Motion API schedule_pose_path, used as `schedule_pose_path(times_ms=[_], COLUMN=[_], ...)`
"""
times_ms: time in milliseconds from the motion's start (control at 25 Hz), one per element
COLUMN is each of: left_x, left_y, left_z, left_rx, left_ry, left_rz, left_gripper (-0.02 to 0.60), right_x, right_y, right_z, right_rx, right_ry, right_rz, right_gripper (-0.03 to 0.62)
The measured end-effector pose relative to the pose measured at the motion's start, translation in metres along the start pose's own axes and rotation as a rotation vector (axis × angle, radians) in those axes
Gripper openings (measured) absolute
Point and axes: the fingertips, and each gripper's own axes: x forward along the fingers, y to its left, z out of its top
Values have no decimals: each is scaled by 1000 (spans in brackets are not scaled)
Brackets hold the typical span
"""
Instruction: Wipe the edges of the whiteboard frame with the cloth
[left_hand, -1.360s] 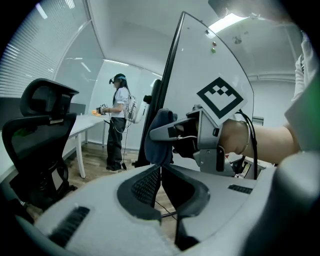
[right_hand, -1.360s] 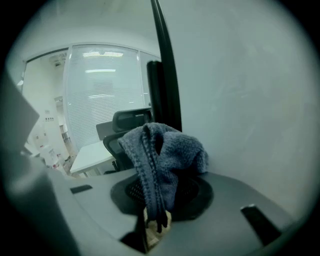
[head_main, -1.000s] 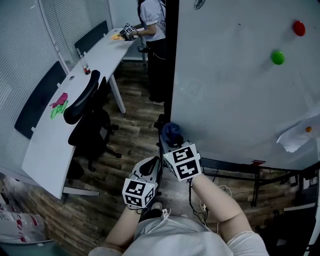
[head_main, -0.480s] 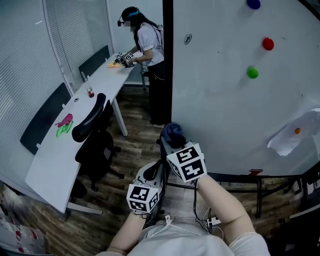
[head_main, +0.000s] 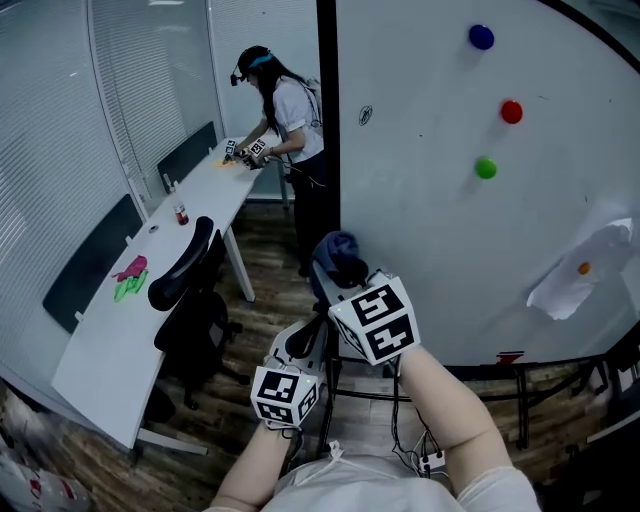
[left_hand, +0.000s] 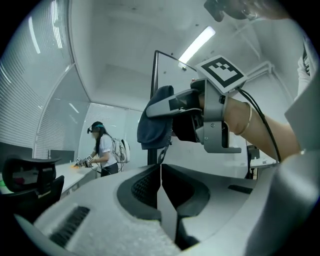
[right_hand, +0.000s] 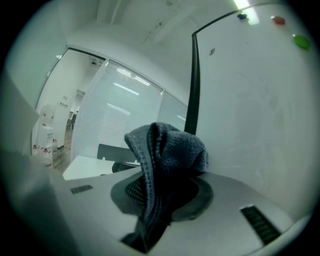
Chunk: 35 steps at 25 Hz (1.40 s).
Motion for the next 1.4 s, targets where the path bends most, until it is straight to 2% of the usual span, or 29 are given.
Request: schedule_pose_path(times_ms=[280, 400, 720, 1000, 1240, 1400], left_x=[3, 6, 21, 27, 30, 30], left_y=[-1, 2, 8, 19, 9, 9], left_z=[32, 42, 72, 117, 142, 164], left_rx=[59, 34, 27, 33, 90, 96], left_ry=[-63, -84, -129, -210, -172, -188], left_rz=[-38, -58, -89, -96, -179, -196], left_gripper=[20, 20, 20, 20, 20, 20], right_x=[-8, -10, -17, -23, -27, -30], right_y=[-12, -17, -33, -47, -57, -62], right_z=[46, 64, 115, 156, 196, 221], right_rx=[-57, -80, -152, -190, -210, -211], right_ry=[-74, -95, -158, -195, -219, -231], right_rz=[-29, -42, -83, -129, -180, -207], right_gripper=[78, 78, 78, 78, 78, 78])
